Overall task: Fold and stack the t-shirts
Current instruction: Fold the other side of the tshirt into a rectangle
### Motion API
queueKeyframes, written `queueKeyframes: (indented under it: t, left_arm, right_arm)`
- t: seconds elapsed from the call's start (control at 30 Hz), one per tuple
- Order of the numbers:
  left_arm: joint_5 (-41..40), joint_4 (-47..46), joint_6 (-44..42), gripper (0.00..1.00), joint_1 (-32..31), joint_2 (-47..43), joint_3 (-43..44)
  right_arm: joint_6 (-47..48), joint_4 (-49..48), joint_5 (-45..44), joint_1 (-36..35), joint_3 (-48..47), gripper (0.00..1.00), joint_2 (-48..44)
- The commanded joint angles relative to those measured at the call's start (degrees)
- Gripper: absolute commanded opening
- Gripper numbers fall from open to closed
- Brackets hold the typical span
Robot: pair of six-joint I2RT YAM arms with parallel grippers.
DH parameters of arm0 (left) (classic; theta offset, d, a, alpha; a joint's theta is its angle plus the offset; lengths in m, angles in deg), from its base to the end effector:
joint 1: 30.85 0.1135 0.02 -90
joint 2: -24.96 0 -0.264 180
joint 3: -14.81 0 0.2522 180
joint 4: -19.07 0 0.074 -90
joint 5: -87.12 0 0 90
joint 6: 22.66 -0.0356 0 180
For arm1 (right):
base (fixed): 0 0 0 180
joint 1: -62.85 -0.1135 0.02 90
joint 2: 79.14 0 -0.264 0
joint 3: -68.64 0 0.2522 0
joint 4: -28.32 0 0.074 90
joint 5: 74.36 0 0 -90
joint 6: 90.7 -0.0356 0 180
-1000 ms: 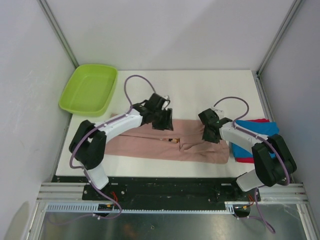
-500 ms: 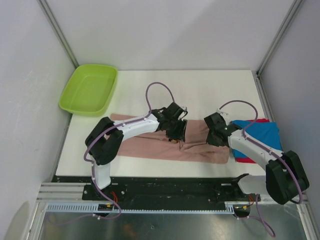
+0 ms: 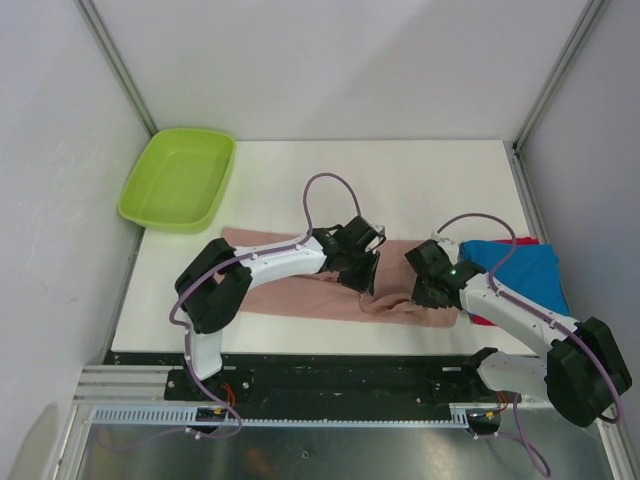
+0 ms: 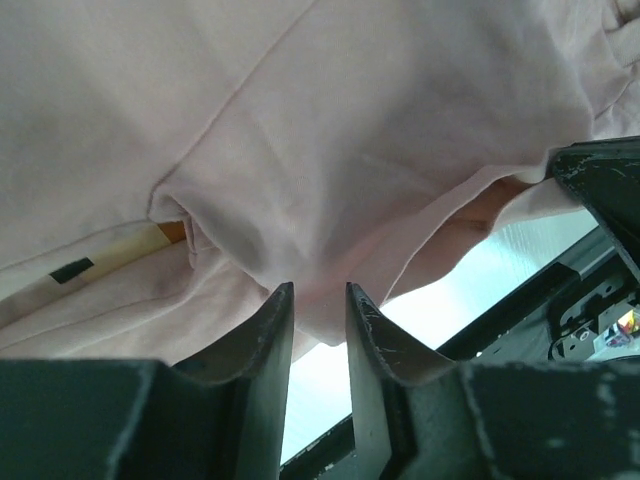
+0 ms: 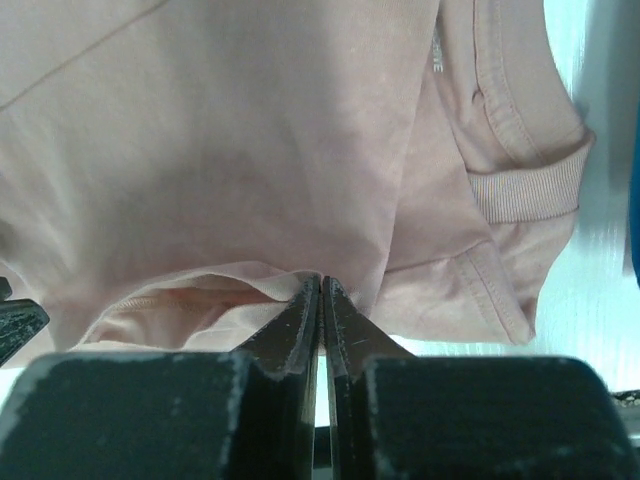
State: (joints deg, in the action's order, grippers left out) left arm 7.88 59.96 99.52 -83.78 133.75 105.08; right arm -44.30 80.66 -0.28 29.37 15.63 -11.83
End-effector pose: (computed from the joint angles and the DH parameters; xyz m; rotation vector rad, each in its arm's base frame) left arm 0.2356 -0.3229 0.1895 0.5724 2.7281 -0.7087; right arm 0.1768 0.1052 0.1954 0.3103 2.6354 0.0515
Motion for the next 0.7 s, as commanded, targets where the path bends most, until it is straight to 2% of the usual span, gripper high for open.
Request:
queueKeyframes:
  t: [0.0,0.27,0.4,0.67]
  left_arm:
    - [0.4,-0.2,1.0,0.30,-1.2,-0.4,-1.9]
    - [0.0,-0.3,0.6,0.25,-1.4,-1.8,-5.5]
    - [0.1,-0.2,0.4,0.25,-1.4,-2.0,-6.0]
    - [-0.2,-0.1,0.4,0.25,-1.4,-2.8,-5.4]
  right_arm:
    - [-3.5,3.4,-1.7,-1.3,0.5,0.09,-3.0]
    - [-4.9,7.2,-0.6,-1.3,0.0,0.19,-9.0]
    - [-5.1,5.8,0.0,-0.7,-0.9,0.24,-10.1]
    - [-6.1,4.4,-0.1,-1.2,-2.4,0.21,-5.3]
